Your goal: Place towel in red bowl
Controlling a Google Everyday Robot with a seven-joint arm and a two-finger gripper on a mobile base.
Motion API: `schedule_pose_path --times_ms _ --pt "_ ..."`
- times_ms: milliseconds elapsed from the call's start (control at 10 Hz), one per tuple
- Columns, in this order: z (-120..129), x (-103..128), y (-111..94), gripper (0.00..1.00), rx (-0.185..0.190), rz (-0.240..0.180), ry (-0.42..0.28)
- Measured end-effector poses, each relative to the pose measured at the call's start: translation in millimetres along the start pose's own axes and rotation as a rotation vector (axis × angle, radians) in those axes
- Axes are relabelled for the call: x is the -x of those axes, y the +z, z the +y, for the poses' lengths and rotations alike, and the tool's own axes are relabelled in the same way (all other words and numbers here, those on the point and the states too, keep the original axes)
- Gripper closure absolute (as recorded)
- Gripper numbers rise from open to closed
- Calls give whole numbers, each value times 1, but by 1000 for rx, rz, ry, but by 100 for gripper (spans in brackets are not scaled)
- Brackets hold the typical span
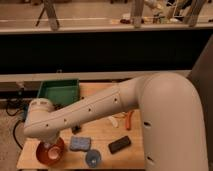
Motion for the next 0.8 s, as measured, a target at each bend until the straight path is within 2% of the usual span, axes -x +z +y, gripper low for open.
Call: schedule_pose_path --times_ms 500,700,800 --pt "-5 1 5 94 -24 -2 -1" --pt "-7 1 7 83 -32 -4 -2" --pt "-8 1 7 80 -37 -4 -3"
